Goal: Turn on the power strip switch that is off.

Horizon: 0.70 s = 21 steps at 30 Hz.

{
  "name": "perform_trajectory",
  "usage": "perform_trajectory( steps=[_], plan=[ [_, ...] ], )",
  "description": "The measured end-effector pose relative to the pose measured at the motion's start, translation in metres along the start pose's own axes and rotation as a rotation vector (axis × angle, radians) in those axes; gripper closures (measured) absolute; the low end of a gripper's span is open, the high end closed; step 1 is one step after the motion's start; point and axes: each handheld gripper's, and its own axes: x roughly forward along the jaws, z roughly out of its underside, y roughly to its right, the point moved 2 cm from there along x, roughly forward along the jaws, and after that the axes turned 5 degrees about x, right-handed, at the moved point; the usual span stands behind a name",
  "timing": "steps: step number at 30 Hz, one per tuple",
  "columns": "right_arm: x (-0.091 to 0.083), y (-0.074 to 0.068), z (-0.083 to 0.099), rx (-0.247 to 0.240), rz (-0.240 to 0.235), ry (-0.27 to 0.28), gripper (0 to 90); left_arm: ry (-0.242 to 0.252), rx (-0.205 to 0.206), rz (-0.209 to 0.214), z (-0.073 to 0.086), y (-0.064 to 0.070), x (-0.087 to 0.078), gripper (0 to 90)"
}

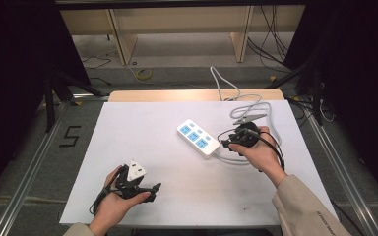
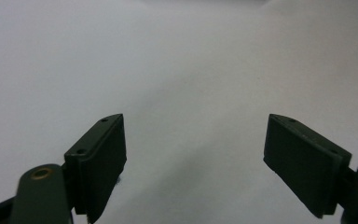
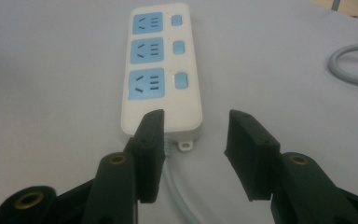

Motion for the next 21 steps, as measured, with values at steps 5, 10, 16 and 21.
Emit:
perform_trajectory(
  steps=[5, 10, 16, 21],
  plan=[
    [-0.007, 0.003, 0.011, 0.009, -0.009, -0.001, 56.9, 0.001, -0.001, -0.002, 0.0, 0.0, 0.0, 20.6],
    [-0.014, 0.004, 0.022, 0.016, -0.028, 0.01, 55.2, -0.005, 0.0, -0.003, 0.0, 0.0, 0.0, 20.6],
    [-0.022, 0.005, 0.035, 0.011, -0.033, 0.041, 51.3, -0.002, -0.003, -0.005, 0.0, 0.0, 0.0, 20.6],
    [-0.028, 0.006, 0.048, 0.011, -0.04, 0.04, 50.2, -0.018, 0.008, 0.003, 0.001, 0.0, 0.0, 20.6]
  ],
)
